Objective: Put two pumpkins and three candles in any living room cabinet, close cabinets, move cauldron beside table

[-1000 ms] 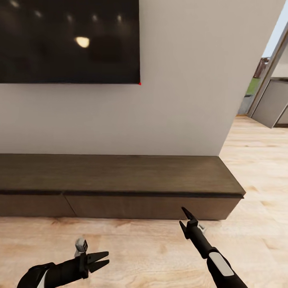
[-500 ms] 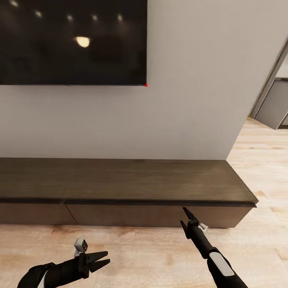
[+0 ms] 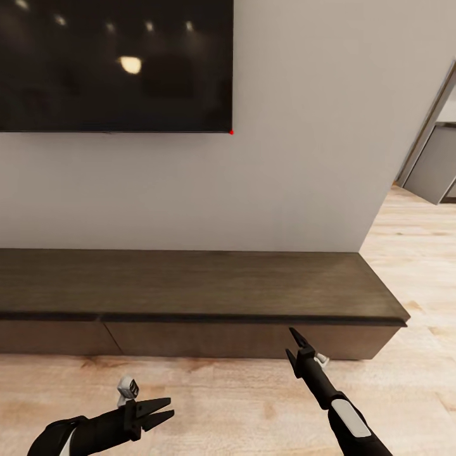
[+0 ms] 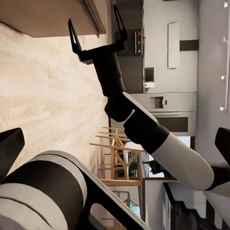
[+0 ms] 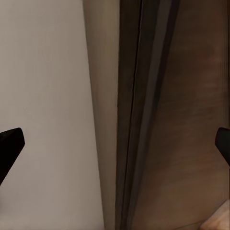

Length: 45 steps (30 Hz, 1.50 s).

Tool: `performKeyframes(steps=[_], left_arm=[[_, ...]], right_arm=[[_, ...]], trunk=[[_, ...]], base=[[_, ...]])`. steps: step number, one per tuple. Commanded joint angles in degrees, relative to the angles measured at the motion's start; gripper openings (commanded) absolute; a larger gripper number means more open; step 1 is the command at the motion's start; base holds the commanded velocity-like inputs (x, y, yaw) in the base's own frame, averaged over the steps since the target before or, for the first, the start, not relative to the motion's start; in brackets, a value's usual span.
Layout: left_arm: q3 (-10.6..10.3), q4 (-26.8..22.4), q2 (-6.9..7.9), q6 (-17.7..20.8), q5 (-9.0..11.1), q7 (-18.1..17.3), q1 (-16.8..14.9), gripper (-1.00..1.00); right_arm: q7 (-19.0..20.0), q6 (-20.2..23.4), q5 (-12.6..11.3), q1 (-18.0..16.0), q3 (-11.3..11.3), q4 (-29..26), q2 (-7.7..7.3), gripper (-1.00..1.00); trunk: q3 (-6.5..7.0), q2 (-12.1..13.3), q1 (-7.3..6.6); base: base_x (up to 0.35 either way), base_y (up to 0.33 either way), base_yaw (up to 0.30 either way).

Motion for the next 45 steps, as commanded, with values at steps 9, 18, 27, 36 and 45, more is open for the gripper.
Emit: performKeyframes(steps=[9,18,27,36,45], left_arm=[[0.0,0.0,-0.10,0.6,0.0,-0.1,0.0,1.00],[-0.1,0.0,-0.11,0.6,0.0,-0.1,0.0,1.00],[-0.1,0.0,-0.17,0.6,0.0,-0.1,0.0,1.00],[-0.1,0.0,-0.20,0.6,0.0,-0.1,0.0,1.00],[-0.3,0.0,-0.17,-0.1,0.0,-0.2,0.0,1.00]], right_arm=[[2.7,0.5,-0.1,0.0,0.2,-0.1,-0.06,1.00],[9.0,0.9,0.3,0.0,0.4,-0.1,-0.82,1.00],[13.7,1.2,0.4,0.0,0.5,-0.2,-1.72,1.00],[14.0,1.2,0.4,0.0,0.5,-0.2,-1.84,1.00],[14.0,1.1,0.4,0.0,0.5,-0.2,-1.84,1.00]], trunk=[[-1.67,-3.6,1.97],[-3.28,-7.3,3.95],[-4.90,-10.9,5.93],[-6.72,-12.5,6.93],[-8.72,-12.7,7.16]], base=[[0.000,0.000,0.000],[0.000,0.000,0.000],[0.000,0.000,0.000],[0.000,0.000,0.000],[0.000,0.000,0.000]])
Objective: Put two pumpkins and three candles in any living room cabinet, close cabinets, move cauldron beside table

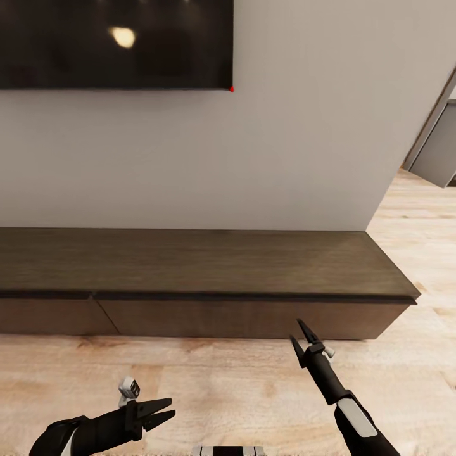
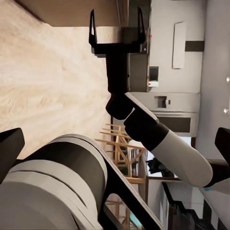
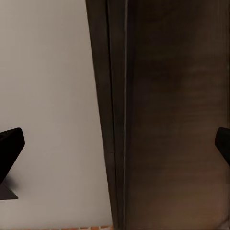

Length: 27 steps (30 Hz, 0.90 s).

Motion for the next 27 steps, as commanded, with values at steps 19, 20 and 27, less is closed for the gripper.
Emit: performKeyframes(steps=[19,20,27], left_arm=[[-0.6,0.0,0.06,0.5,0.1,-0.2,0.0,1.00],[-0.6,0.0,0.07,0.5,0.1,-0.2,0.0,1.00],[-1.4,-0.2,0.12,0.5,0.1,-0.2,0.1,1.00]], right_arm=[[0.1,0.0,0.0,0.0,0.1,-0.1,0.03,1.00],[0.1,0.0,0.0,0.0,0.1,-0.1,0.06,1.00],[0.1,0.0,0.0,0.0,0.1,0.0,0.09,1.00]], trunk=[[-2.49,-0.2,0.27],[-2.49,-0.2,0.27],[-2.49,-0.2,0.27]], base=[[0.000,0.000,0.000],[0.008,0.000,0.000],[0.141,0.000,0.000]])
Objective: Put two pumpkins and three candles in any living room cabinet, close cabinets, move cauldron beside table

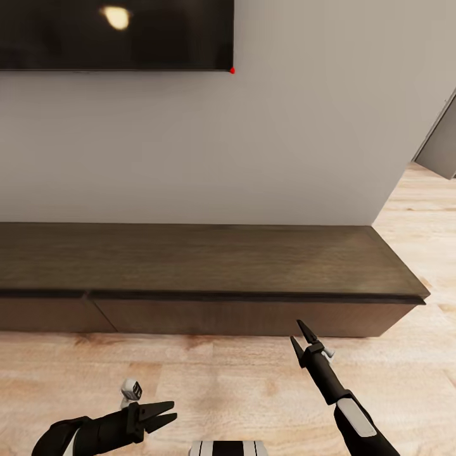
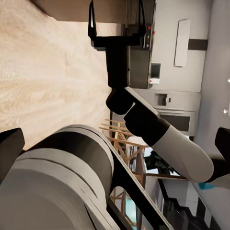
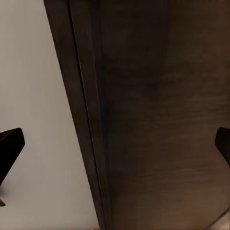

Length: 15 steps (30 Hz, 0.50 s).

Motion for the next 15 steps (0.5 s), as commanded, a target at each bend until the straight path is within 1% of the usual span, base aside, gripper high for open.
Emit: performKeyframes(steps=[1,7,11,15], left_arm=[[-0.1,0.0,0.02,0.6,0.1,-0.1,0.0,1.00],[-0.1,0.0,0.05,0.6,0.1,-0.1,0.0,1.00],[-0.2,0.0,0.04,0.6,0.1,-0.1,0.0,1.00],[-0.2,0.0,-0.03,0.5,0.1,-0.1,0.0,1.00]], right_arm=[[0.1,0.5,-0.5,0.0,0.0,0.0,-0.03,1.00],[-0.5,0.9,-0.4,0.0,0.0,0.0,-0.09,1.00],[-0.4,0.6,-0.3,0.0,0.0,0.0,-0.09,1.00],[-0.2,0.5,-0.3,0.0,0.0,0.0,-0.08,1.00]], trunk=[[-0.04,0.0,0.00],[-0.04,0.0,0.00],[-0.04,0.0,0.00],[-0.04,0.0,0.00]], base=[[0.054,0.000,0.000],[0.035,0.000,0.000],[0.196,0.000,0.000],[0.083,0.000,0.000]])
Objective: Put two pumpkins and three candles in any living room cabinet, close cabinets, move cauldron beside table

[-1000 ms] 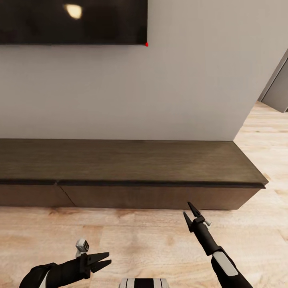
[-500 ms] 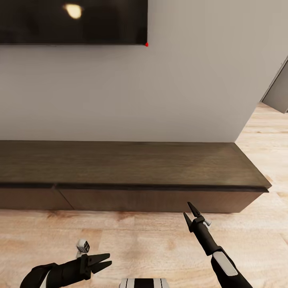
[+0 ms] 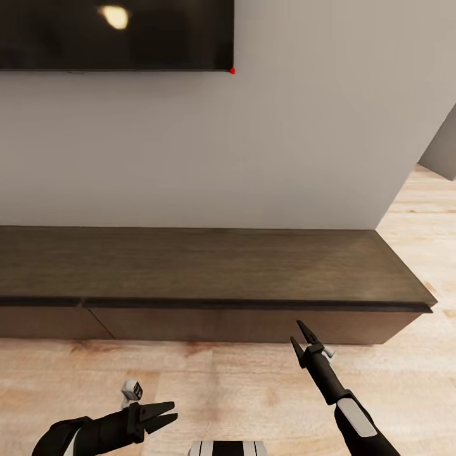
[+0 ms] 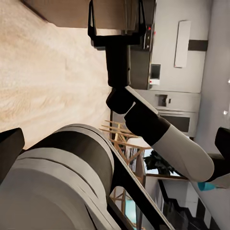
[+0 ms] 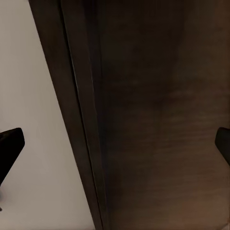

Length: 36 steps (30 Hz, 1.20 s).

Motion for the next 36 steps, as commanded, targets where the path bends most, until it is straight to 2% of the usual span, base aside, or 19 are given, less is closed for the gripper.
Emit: performKeyframes(steps=[1,10,16,28,32,36], left_arm=[[0.0,0.0,0.01,0.6,0.1,-0.2,0.0,1.00],[-0.1,0.0,-0.09,0.6,0.1,-0.1,0.0,1.00],[-0.1,0.0,-0.02,0.6,0.1,-0.1,0.0,1.00],[-0.1,0.0,0.00,0.6,0.1,-0.2,0.0,1.00],[-0.1,0.0,0.00,0.6,0.1,-0.2,0.0,1.00],[-0.1,0.0,0.00,0.6,0.1,-0.2,0.0,1.00]], right_arm=[[0.1,0.5,-0.5,0.0,0.0,0.0,-0.01,1.00],[0.2,0.5,-0.5,0.0,0.0,0.0,-0.01,1.00],[0.1,0.5,-0.5,0.0,1.5,0.0,-0.01,1.00],[0.1,0.5,-0.5,0.0,1.8,0.1,-0.01,1.00],[0.2,0.5,-0.5,0.0,1.8,0.0,-0.01,1.00],[0.2,0.5,-0.5,0.0,1.8,0.0,-0.01,1.00]], trunk=[[-0.04,0.0,-0.01],[-0.04,0.0,-0.01],[-0.04,0.0,-0.01],[-0.04,0.0,-0.01],[-0.93,-0.1,0.10],[-0.93,-0.1,0.10]], base=[[0.022,0.000,0.000],[0.046,0.000,0.000],[0.086,0.000,0.000],[0.004,0.000,0.000],[0.000,0.000,0.000],[0.000,0.000,0.000]])
